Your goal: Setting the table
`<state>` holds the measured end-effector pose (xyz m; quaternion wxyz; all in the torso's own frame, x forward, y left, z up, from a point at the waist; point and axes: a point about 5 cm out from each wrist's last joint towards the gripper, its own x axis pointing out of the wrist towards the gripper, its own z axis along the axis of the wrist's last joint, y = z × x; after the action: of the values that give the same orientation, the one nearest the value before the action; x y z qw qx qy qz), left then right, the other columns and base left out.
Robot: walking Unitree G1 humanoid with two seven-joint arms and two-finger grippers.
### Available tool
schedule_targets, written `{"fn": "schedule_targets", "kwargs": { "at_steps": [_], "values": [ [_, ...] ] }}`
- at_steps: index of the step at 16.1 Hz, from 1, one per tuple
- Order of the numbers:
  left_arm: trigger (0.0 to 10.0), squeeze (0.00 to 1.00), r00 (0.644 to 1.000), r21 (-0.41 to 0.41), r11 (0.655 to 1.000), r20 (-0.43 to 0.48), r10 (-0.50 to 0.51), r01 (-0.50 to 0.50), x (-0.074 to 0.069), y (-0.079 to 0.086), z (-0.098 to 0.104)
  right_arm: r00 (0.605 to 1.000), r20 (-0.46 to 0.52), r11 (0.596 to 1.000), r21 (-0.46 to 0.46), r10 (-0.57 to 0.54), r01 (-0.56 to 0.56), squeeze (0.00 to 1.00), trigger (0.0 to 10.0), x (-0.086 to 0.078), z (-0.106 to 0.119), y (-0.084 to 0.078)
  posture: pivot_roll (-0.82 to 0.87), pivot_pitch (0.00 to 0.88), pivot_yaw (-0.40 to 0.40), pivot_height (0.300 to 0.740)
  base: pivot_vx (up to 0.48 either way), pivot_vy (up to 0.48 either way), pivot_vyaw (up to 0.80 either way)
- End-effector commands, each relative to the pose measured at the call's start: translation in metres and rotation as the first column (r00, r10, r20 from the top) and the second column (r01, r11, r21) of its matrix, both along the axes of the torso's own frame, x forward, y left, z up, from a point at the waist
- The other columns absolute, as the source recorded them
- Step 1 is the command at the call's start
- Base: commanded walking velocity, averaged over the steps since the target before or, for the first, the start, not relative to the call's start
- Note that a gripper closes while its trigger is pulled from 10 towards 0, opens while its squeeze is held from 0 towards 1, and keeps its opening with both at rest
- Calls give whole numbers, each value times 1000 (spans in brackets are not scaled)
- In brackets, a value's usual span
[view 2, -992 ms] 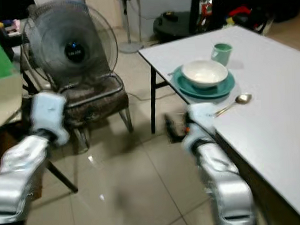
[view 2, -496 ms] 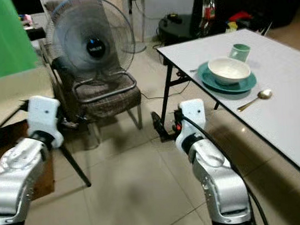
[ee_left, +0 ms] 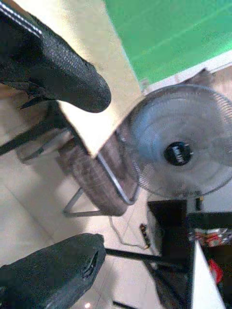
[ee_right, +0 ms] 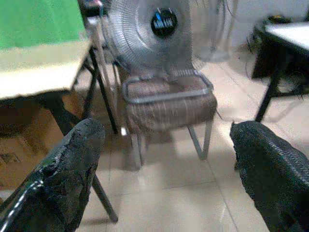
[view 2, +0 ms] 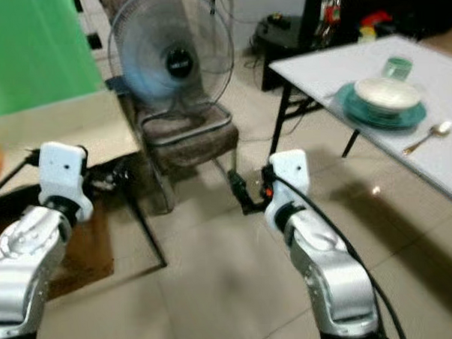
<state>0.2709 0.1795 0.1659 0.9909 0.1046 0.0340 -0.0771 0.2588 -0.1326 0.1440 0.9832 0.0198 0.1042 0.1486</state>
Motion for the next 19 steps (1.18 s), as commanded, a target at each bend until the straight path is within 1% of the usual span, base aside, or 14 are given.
{"fn": "schedule_targets", "kwargs": {
  "at_steps": [1, 2, 3, 4, 5, 6, 8, 10, 12, 13, 14, 16, 18, 19],
  "values": [
    [10000, 0, 1000, 3, 1000, 16, 5, -5, -1, -3, 3, 1000, 1, 999, -27, 17, -17, 1000, 10000, -1, 1, -1, 83, 0, 39, 740, 0, 0, 0],
    [10000, 0, 1000, 11, 1000, 9, 9, -9, -1, -5, 0, 1000, 1, 999, -42, 20, -20, 1000, 10000, 0, -1, -2, 83, 0, 39, 740, 0, 0, 456],
    [10000, 0, 1000, 5, 1000, 11, 1, -1, -2, -10, -1, 1000, 10, 999, -50, 22, -22, 1000, 10000, 1, 0, -1, 82, 0, 43, 740, 0, 0, 800],
    [10000, 0, 999, -13, 1000, 32, -12, 12, 0, -14, 4, 999, 32, 999, -16, 37, -37, 1000, 10000, 3, 6, 3, 90, 0, 46, 740, 0, 0, 800],
    [10000, 0, 999, -14, 1000, 38, -8, 9, 2, -14, 5, 998, 34, 999, -13, 48, -48, 1000, 10000, 4, 5, 6, 95, 0, 44, 740, 0, 0, 800],
    [10000, 0, 999, -7, 1000, 35, -1, 1, 3, -12, 5, 999, 20, 998, -39, 45, -44, 1000, 10000, 6, 0, 6, 97, 0, 27, 740, 266, 0, 800],
    [10000, 0, 999, -2, 1000, 33, 10, -10, 1, -8, 6, 998, 27, 997, -38, 63, -62, 1000, 10000, 10, 2, 8, 106, 0, 32, 740, 294, 0, 619],
    [10000, 0, 1000, 8, 1000, 26, 10, -10, -1, -10, 3, 998, 23, 997, -55, 55, -54, 1000, 10000, 13, -3, 5, 111, 0, 31, 740, 304, 0, 438],
    [10000, 0, 999, 5, 1000, 32, 8, -8, -1, -7, 7, 997, 43, 998, -26, 58, -57, 1000, 10000, 15, 3, 8, 115, 0, 35, 740, 304, 0, 216],
    [10000, 0, 999, 9, 1000, 34, 15, -15, 1, -5, 7, 996, 51, 997, -31, 79, -78, 1000, 10000, 15, 3, 10, 120, 0, 30, 740, 311, 0, 0],
    [10000, 0, 999, 12, 1000, 32, 19, -19, 0, -2, 6, 996, 43, 996, -44, 84, -82, 1000, 10000, 15, 0, 11, 117, 0, 19, 740, 307, 0, 700],
    [10000, 0, 999, -6, 999, 20, 39, -39, -8, 2, 5, 991, 52, 992, -37, 124, -122, 1000, 10000, 12, 5, 16, 118, 0, 11, 740, 332, 0, 800],
    [10000, 0, 999, 3, 999, -4, 43, -43, -13, -1, -4, 992, 41, 992, -51, 122, -119, 1000, 10000, 13, -1, 12, 133, 0, 5, 740, 343, 0, 800],
    [10000, 0, 1000, 5, 1000, -2, 25, -25, -14, -4, -3, 993, 41, 993, -52, 113, -111, 1000, 10000, 14, -1, 10, 137, 0, 5, 740, 349, 0, 800]
  ]
}}
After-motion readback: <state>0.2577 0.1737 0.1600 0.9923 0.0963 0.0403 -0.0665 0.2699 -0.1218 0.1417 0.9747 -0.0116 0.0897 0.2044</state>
